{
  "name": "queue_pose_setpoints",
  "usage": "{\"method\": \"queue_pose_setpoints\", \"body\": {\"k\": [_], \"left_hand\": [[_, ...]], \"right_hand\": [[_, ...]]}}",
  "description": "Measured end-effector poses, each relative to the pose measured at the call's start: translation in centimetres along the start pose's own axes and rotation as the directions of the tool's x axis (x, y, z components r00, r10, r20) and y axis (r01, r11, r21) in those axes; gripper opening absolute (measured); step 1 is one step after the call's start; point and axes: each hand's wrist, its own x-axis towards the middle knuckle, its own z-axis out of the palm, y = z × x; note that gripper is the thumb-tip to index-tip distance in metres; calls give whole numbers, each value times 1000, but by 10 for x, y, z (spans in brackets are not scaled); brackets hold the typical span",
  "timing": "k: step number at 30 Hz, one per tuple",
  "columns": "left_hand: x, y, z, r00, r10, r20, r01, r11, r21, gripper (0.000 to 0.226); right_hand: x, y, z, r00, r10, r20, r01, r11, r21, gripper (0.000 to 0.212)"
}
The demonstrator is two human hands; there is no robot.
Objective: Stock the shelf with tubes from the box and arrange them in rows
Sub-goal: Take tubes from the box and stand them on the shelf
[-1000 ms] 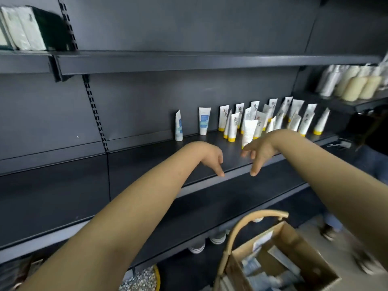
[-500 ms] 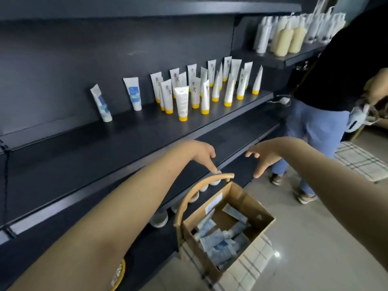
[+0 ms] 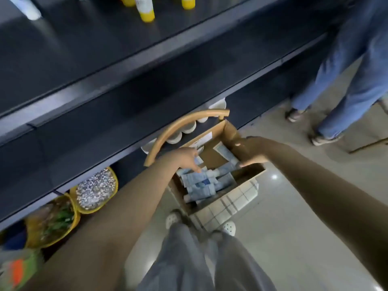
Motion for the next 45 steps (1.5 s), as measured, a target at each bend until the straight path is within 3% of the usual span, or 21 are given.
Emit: {"method": "queue_pose_setpoints", "body": {"k": [5, 8, 11, 15, 18, 21, 24, 28, 32, 37, 41, 45], "left_hand": [[72, -35, 63, 996, -74, 41, 80, 985, -153, 72], [121, -55, 105, 996, -94, 12, 94, 980, -174, 66], [159, -76, 136, 996, -94, 0, 92, 970, -225, 60], [205, -103, 165, 981, -191, 24, 192, 974, -117, 78], [226, -106, 173, 976, -215, 33, 217, 970, -107, 64], [234, -105, 168, 967, -250, -43, 241, 959, -149, 34], [232, -108, 161, 974, -228, -9, 220, 948, -231, 15], [227, -109, 153, 979, -202, 16, 182, 839, -513, 14], [225, -109, 144, 982, -187, -32, 124, 758, -641, 19], [222, -106, 136, 969, -243, 43, 168, 523, -836, 14], [212, -103, 128, 982, -185, -33, 76, 553, -829, 20], [184, -95, 113, 984, -141, -105, 3, 612, -791, 30]], "right_hand": [[76, 27, 65, 997, -8, 78, -9, 977, 212, 59], [129, 49, 105, 998, 61, -20, -56, 983, 177, 71], [180, 65, 145, 989, 144, 42, -150, 954, 261, 77], [235, 71, 177, 982, 162, 100, -189, 904, 384, 79], [260, 69, 198, 964, 261, 45, -253, 862, 439, 76], [262, 60, 210, 939, 338, -62, -286, 869, 403, 69], [265, 55, 208, 939, 338, -58, -285, 862, 418, 73], [287, 56, 196, 969, 244, 48, -243, 890, 385, 64], [306, 52, 192, 977, 207, 58, -214, 931, 297, 50], [311, 45, 201, 987, 146, 61, -157, 948, 275, 49], [290, 37, 196, 995, 96, 12, -95, 958, 272, 49], [242, 31, 177, 994, 111, -8, -97, 894, 437, 44]]}}
